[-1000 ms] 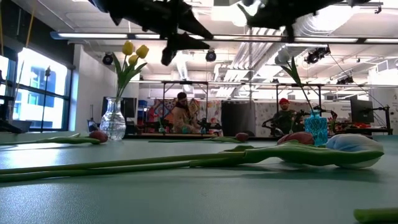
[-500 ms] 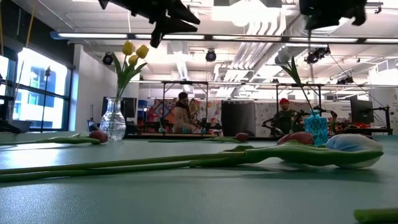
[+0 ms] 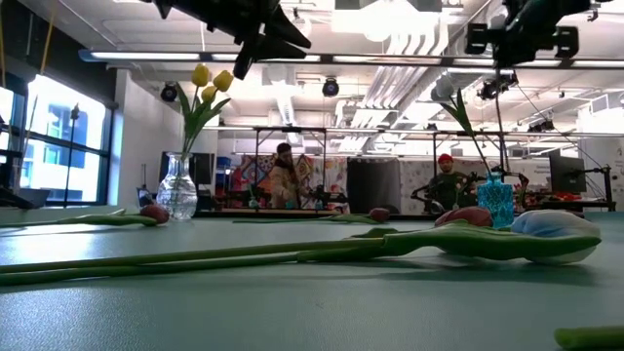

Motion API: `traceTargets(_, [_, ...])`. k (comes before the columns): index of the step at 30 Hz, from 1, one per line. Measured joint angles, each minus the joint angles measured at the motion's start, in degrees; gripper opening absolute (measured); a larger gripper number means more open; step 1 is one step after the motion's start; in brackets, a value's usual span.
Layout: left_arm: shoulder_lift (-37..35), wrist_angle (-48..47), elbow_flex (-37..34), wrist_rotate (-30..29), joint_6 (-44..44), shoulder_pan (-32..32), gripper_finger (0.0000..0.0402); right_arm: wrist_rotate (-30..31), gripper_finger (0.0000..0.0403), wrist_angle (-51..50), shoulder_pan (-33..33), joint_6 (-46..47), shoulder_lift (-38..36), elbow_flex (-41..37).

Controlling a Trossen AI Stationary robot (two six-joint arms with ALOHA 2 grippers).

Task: Sort flowers into vase by color
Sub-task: Put the top white flower into the blue vase

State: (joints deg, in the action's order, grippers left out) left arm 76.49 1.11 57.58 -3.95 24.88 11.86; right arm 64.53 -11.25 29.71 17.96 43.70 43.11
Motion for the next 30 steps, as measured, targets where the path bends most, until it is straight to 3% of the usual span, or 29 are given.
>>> traceTargets(6, [0.00, 0.01, 0.00, 1.14, 0.48, 0.61, 0.0074, -10.28, 0.0000, 7.69, 6.79, -5.62, 2.10, 0.00])
traceTargets(17, [0.00, -0.05, 0.00, 1.29, 0.50, 0.61, 0.0074, -12.59, 0.0000, 8.79, 9.33, -6.10, 2.84, 0.00])
traceTargets(30, [0.00, -0.07, 0.00, 1.38, 0.51, 2.81, 0.0074, -14.78, 0.0000, -3.62, 9.32, 2.06, 3.17, 0.00])
